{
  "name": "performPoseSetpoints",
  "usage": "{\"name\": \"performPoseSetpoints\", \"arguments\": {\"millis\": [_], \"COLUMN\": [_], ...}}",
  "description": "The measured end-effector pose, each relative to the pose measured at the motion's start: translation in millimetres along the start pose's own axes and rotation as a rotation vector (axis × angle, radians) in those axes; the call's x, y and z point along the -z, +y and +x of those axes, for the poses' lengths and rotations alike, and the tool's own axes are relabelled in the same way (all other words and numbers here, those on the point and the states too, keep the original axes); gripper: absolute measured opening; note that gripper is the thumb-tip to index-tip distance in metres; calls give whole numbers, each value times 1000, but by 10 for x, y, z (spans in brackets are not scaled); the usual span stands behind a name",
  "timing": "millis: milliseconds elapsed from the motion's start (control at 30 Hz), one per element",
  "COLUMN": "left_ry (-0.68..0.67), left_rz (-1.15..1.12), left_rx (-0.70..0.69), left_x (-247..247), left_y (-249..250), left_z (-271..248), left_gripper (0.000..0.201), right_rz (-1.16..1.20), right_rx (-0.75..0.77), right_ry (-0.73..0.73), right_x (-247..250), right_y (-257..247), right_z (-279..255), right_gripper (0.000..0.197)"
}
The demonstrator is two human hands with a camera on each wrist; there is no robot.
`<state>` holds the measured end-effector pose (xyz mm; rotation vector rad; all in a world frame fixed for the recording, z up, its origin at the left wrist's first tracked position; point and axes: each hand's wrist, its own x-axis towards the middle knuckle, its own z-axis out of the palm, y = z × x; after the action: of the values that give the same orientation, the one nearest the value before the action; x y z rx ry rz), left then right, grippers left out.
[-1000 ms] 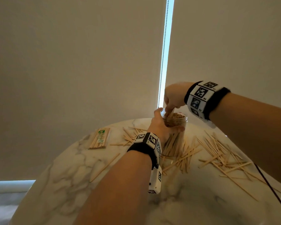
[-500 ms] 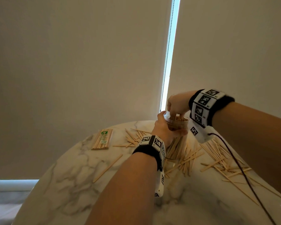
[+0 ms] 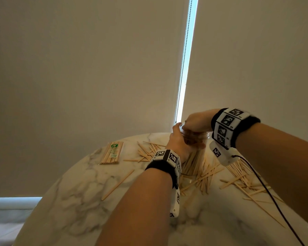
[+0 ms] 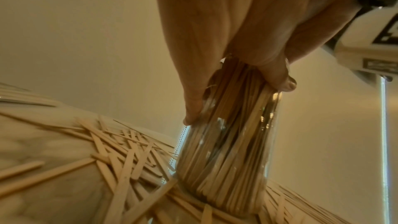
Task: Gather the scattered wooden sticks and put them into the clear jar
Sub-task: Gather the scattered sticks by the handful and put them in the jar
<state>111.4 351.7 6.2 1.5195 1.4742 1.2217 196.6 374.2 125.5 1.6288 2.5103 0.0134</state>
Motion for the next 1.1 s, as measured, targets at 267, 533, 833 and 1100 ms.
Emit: {"name": "performPoseSetpoints", "arguments": {"millis": [267,533,833,1100], "left_ry": [-15,-41,-26,-33], "left_rz": [-44,-67,-53,-51], "left_rx": [-3,-3,-14,21], "left_x": [37,44,49,39], "left_y": [-8,-33,-24,38], "left_z": [-18,-40,-70,-112], "left_gripper": [112,116,117,133], "right_rz": [128,155,141,293], "right_rx": [51,4,28,64], "right_ry": [122,171,123,336], "right_x": [-17,-1,-22,-74], "right_y": [96,195,205,193], "right_z": [5,-6,-51,-315], "right_gripper": [19,6,11,24]}}
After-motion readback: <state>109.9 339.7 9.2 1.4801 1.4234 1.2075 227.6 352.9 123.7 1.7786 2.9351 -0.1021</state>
